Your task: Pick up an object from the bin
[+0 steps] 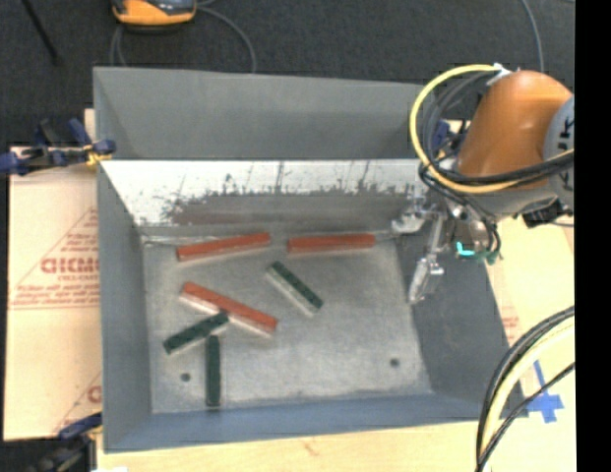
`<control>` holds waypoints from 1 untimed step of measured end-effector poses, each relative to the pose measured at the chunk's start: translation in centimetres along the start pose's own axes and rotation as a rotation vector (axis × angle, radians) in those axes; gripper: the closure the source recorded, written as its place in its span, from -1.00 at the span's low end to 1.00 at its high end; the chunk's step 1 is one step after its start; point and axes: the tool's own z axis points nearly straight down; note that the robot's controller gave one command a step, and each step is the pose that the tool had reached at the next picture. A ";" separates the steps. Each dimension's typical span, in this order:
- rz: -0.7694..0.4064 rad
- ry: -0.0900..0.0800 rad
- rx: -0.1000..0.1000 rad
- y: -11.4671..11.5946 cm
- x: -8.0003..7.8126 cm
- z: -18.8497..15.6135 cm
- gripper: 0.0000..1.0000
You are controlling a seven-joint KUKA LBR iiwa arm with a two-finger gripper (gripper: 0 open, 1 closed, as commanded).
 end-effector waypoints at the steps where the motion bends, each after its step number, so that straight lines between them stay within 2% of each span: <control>1: -0.003 -0.007 0.001 0.0 -0.2 -0.4 -1.00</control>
Offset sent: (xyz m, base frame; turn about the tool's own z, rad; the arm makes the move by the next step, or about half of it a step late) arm 0.0516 0.0391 -0.1054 0.0148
